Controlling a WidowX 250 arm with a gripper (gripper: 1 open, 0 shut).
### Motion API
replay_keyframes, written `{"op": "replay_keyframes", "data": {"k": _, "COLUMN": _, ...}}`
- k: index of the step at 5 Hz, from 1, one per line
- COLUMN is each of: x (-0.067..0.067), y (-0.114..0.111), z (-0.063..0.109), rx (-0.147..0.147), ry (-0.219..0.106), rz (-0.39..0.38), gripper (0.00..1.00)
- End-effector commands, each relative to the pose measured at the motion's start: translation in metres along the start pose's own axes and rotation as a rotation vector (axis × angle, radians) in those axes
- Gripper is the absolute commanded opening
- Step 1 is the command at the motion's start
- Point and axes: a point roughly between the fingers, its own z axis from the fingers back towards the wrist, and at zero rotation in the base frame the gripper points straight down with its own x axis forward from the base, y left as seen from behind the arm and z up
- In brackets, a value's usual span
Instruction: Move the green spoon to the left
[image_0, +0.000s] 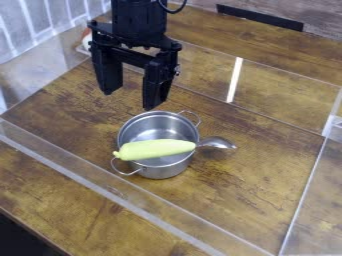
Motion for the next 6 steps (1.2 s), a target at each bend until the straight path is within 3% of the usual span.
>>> {"op": "replay_keyframes", "data": {"k": 1, "x": -0.005, "y": 0.001, "z": 0.0, "rx": 0.023, "ry": 0.012, "rz": -0.201, "gripper": 1.0}}
{"op": "replay_keyframes", "data": {"k": 2, "x": -0.008, "y": -0.003, "z": -0.003, "rx": 0.049, "ry": 0.021, "rz": -0.438, "gripper": 1.0}}
{"op": "replay_keyframes", "data": {"k": 4, "x": 0.007, "y": 0.009, "z": -0.036, "rx": 0.109, "ry": -0.009, "rz": -0.925, "gripper": 1.0}}
{"op": "replay_keyframes", "data": {"k": 5, "x": 0.018, "y": 0.017, "z": -0.051, "rx": 0.119, "ry": -0.027, "rz": -1.054, "gripper": 1.0}}
{"op": "replay_keyframes", "data": {"k": 6, "x": 0.024, "y": 0.016, "z": -0.048, "rx": 0.134, "ry": -0.036, "rz": -1.062, "gripper": 1.0}}
